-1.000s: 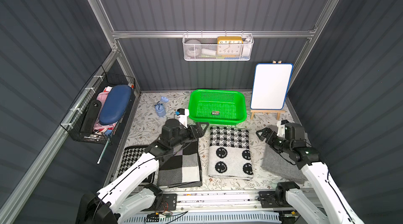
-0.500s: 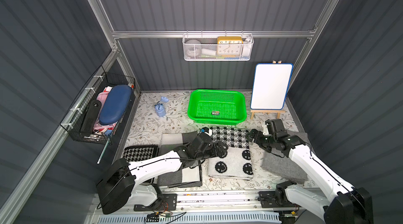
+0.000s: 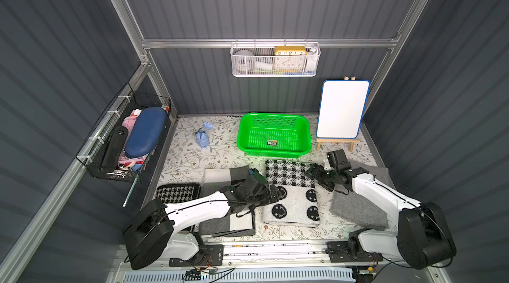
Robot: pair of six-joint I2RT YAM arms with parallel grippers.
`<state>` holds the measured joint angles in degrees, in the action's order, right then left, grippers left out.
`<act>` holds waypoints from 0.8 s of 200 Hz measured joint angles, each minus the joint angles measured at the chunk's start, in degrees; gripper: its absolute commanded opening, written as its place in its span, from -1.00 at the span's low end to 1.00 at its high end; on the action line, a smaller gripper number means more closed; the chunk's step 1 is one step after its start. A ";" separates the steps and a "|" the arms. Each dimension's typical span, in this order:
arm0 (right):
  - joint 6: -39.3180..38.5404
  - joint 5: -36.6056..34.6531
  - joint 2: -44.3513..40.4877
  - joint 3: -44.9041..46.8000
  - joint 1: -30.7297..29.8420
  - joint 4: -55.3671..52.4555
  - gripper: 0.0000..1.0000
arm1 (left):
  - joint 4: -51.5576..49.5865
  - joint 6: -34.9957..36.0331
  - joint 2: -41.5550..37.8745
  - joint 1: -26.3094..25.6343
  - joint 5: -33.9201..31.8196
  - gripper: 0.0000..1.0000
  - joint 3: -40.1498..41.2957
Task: Put the folded scarf in the basket
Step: Adjust the scarf at the center of the board.
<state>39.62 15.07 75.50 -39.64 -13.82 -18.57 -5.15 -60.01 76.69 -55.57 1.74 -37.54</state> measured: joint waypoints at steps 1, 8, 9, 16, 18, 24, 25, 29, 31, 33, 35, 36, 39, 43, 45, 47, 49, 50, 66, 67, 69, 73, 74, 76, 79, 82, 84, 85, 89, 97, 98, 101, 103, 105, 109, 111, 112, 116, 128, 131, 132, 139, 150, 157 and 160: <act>0.02 0.07 0.20 0.00 -0.02 0.17 0.70 | -0.04 -0.02 -0.02 0.00 0.02 0.90 0.11; 0.07 0.26 0.90 0.00 -0.17 0.66 0.69 | -0.11 -0.24 -0.04 0.00 0.26 0.89 0.90; 0.07 0.28 1.05 0.00 -0.22 0.85 0.69 | -0.11 -0.35 -0.04 0.00 0.37 0.89 1.07; 0.15 0.35 1.66 0.00 -0.39 1.27 0.69 | 0.04 -0.44 -0.04 0.00 0.81 0.87 1.77; 0.20 0.35 1.99 0.00 -0.52 1.55 0.69 | 0.09 -0.61 -0.04 0.00 1.07 0.86 2.23; 0.24 0.37 2.38 0.00 -0.66 1.86 0.68 | 0.09 -0.68 -0.04 0.00 1.31 0.86 2.69; 0.24 0.37 2.49 0.00 -0.68 1.90 0.68 | 0.09 -0.81 -0.04 0.00 1.40 0.86 2.80; 0.31 0.37 2.82 0.00 -0.72 2.12 0.67 | 0.09 -0.85 -0.02 0.00 1.64 0.84 3.17; 0.35 0.37 2.97 0.00 -0.76 2.27 0.66 | 0.09 -0.90 -0.02 0.00 1.73 0.83 3.32; 0.37 0.37 3.17 0.00 -0.83 2.36 0.66 | 0.09 -0.94 -0.02 0.00 1.79 0.82 3.45; 0.42 0.37 3.26 0.00 -0.85 2.45 0.66 | 0.09 -0.96 -0.02 0.00 1.90 0.81 3.61; 0.42 0.35 3.37 0.00 -0.90 2.54 0.66 | 0.09 -0.96 -0.02 0.00 1.90 0.81 3.61; 0.42 0.35 3.58 0.00 -0.96 2.71 0.64 | 0.09 -1.01 -0.02 0.00 2.08 0.78 3.76; 0.44 0.35 3.72 0.00 -0.98 2.82 0.63 | 0.11 -1.05 -0.02 0.00 2.27 0.75 3.98; 0.42 0.35 3.98 0.00 -1.01 3.02 0.62 | 0.11 -1.16 -0.02 0.00 2.36 0.74 4.02; 0.44 0.35 4.09 0.00 -1.03 3.10 0.60 | 0.09 -1.11 0.00 0.00 2.49 0.72 4.07; 0.48 0.35 4.26 0.00 -1.03 3.23 0.59 | 0.09 -1.11 -0.02 0.00 2.54 0.69 4.09; 0.50 0.35 4.35 0.00 -1.03 3.34 0.59 | 0.11 -1.16 0.00 0.00 2.56 0.68 4.11; 0.55 0.33 5.66 0.00 -1.07 4.15 0.45 | 0.87 -1.40 0.04 0.00 3.32 0.59 4.17; 0.50 0.33 5.77 0.00 -1.07 4.22 0.45 | 0.87 -1.40 0.04 0.00 3.32 0.58 4.17; 0.61 0.31 5.86 0.00 -1.07 4.26 0.43 | 1.01 -1.31 0.07 0.00 3.43 0.58 4.17; 0.66 0.33 6.25 0.00 -1.07 4.35 0.38 | 1.31 -1.46 0.17 0.00 3.58 0.56 4.17; 0.66 0.33 6.25 0.00 -1.07 4.35 0.38 | 1.31 -1.46 0.17 0.00 3.58 0.56 4.17; 0.90 0.28 6.40 0.00 -1.07 4.46 0.35 | 1.55 -1.33 0.28 0.00 3.76 0.52 4.17; 1.01 0.22 6.51 0.00 -1.07 4.42 0.32 | 1.84 -1.49 0.39 0.00 3.85 0.48 4.17; 0.83 0.24 6.67 0.00 -1.07 4.48 0.26 | 2.05 -1.38 0.55 0.00 4.02 0.44 4.17; 1.07 0.22 6.69 0.00 -1.07 4.52 0.23 | 2.16 -1.31 0.63 0.00 4.07 0.41 4.17; 1.25 0.20 6.71 0.00 -1.07 4.52 0.21 | 2.34 -1.40 0.72 0.00 4.09 0.40 4.17; 0.83 0.17 6.75 0.00 -1.07 4.50 0.13 | 2.62 -1.49 1.01 0.00 4.31 0.34 4.17; 1.11 -0.02 6.69 0.00 -1.09 4.66 -0.04 | 3.23 -1.33 1.66 0.00 4.57 0.15 4.17; 1.64 -0.13 6.69 0.02 -1.11 4.74 -0.06 | 3.32 -1.18 1.77 0.00 4.66 0.11 4.17; 1.49 -0.26 6.64 0.02 -1.16 4.70 -0.14 | 3.65 -1.64 2.08 0.00 4.72 0.02 4.17; 1.07 -0.33 6.58 0.02 -1.18 4.83 -0.19 | 3.72 -1.51 2.29 0.00 4.76 -0.03 4.17; 1.62 -0.52 6.56 0.04 -1.22 4.98 -0.24 | 3.87 -1.07 2.56 0.00 4.85 -0.08 4.17; 1.09 -0.61 6.40 0.07 -1.27 5.03 -0.33 | 4.26 -1.40 3.10 0.00 4.96 -0.17 4.17; 1.70 -0.87 6.32 0.11 -1.29 5.14 -0.38 | 4.35 -1.29 3.26 0.00 5.07 -0.21 4.17; 2.01 -0.96 6.25 0.15 -1.29 5.18 -0.40 | 4.39 -1.18 3.37 0.00 5.09 -0.24 4.17; 1.29 -1.05 6.05 0.17 -1.29 5.09 -0.49 | 4.66 -1.18 3.74 0.00 5.11 -0.37 4.17; 1.90 -1.77 5.03 0.61 -1.33 5.01 -0.77 | 5.01 -1.20 5.14 0.00 5.33 -0.65 3.85; 1.97 -2.10 4.44 0.83 -1.36 4.96 -0.83 | 5.03 -1.29 5.33 0.00 5.44 -0.69 3.72; 1.97 -2.10 4.44 0.83 -1.36 4.96 -0.84 | 5.03 -1.03 5.46 0.00 5.57 -0.70 3.63; 1.70 -2.45 3.39 1.20 -1.36 4.76 -0.96 | 5.09 -0.81 6.05 0.00 5.55 -0.81 3.23; 1.70 -3.08 0.74 2.29 -1.36 4.26 -1.00 | 5.16 -0.79 6.88 0.02 5.29 -0.88 2.38; 1.95 -3.56 -0.94 3.02 -1.36 3.85 -1.00 | 5.05 -0.31 7.50 0.20 5.07 -0.89 1.57; 2.23 -3.72 -1.53 3.28 -1.36 3.63 -1.00 | 5.03 -0.09 7.63 0.22 5.05 -0.89 1.38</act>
<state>41.85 11.35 73.97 -36.36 -15.18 -14.94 -0.12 -60.10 84.31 -55.35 6.79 -36.16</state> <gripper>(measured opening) 0.040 0.075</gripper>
